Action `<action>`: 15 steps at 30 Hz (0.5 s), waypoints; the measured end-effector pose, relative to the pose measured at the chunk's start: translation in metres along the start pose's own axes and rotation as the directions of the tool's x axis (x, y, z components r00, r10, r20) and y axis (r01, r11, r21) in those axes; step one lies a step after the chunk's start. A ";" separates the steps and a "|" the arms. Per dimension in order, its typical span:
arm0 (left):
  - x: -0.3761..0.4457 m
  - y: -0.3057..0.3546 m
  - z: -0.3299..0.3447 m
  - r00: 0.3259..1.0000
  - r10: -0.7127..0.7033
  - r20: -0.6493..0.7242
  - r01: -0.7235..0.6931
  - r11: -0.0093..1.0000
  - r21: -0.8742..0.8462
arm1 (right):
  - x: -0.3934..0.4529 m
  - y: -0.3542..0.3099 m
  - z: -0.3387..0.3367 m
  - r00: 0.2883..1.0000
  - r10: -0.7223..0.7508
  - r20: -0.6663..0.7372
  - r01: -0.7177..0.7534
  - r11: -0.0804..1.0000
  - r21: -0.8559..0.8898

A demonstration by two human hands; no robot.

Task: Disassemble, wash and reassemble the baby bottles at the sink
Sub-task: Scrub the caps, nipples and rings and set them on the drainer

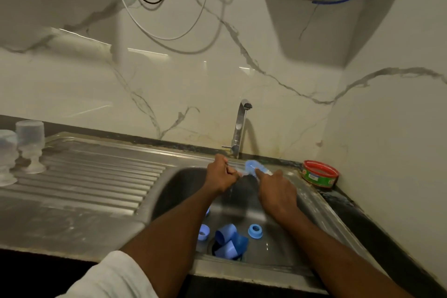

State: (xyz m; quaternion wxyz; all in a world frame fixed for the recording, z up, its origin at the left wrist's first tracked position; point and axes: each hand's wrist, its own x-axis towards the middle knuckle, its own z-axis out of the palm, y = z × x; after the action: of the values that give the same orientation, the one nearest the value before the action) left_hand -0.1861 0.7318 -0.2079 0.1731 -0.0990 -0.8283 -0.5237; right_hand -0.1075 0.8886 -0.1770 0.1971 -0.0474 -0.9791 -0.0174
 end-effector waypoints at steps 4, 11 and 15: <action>-0.001 -0.003 0.005 0.993 -0.079 -0.092 0.076 0.997 -0.029 | -0.011 -0.008 -0.003 0.999 -0.044 -0.007 0.044 0.999 0.031; 0.000 -0.005 -0.004 0.994 0.096 0.060 -0.097 0.995 0.020 | -0.003 -0.014 0.003 0.998 -0.044 0.038 0.046 0.998 -0.039; 0.000 0.002 0.001 0.998 0.043 -0.038 -0.042 0.998 0.036 | -0.005 -0.008 -0.002 1.000 -0.001 0.011 0.001 1.000 0.031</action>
State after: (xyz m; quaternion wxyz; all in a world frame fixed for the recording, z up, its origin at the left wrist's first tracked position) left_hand -0.1854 0.7337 -0.2067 0.2019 -0.1035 -0.8316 -0.5069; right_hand -0.1026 0.8799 -0.1775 0.1922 -0.0438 -0.9804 -0.0019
